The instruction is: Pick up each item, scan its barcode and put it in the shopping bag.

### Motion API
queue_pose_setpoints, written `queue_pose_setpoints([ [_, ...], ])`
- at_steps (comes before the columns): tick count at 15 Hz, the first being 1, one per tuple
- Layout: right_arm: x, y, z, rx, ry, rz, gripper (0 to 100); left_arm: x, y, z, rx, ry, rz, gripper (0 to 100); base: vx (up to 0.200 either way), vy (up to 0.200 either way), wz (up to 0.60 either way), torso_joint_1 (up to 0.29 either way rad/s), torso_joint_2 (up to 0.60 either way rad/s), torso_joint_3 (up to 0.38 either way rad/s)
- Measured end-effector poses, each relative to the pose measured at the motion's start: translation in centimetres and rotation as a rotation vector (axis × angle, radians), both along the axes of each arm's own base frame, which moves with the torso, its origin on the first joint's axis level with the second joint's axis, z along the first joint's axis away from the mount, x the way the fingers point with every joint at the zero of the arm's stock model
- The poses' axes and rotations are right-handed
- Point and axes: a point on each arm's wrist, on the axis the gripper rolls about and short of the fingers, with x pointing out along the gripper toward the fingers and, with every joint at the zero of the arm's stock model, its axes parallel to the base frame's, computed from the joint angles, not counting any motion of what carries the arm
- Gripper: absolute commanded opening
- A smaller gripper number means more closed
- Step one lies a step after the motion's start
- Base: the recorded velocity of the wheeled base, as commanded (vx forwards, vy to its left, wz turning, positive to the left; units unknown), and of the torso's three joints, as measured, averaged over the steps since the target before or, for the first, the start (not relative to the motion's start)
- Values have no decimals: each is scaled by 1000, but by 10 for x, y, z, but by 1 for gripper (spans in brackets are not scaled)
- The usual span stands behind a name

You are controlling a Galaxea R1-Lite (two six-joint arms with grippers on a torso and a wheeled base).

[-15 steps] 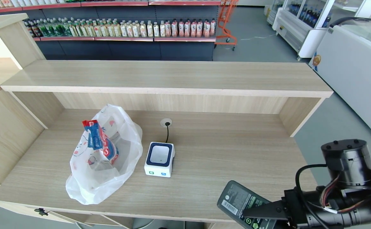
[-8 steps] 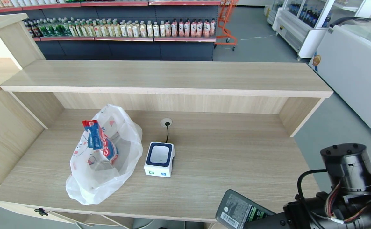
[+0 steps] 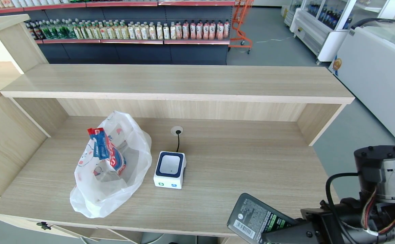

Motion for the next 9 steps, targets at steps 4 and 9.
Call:
queue_pose_setpoints([
  [4, 1, 2, 5, 37, -51, 18, 0, 0, 0, 0, 0, 0, -1, 100, 0, 0, 0, 0, 0, 0],
  [9, 0, 4, 7, 56, -72, 39, 0, 0, 0, 0, 0, 0, -1, 100, 0, 0, 0, 0, 0, 0],
])
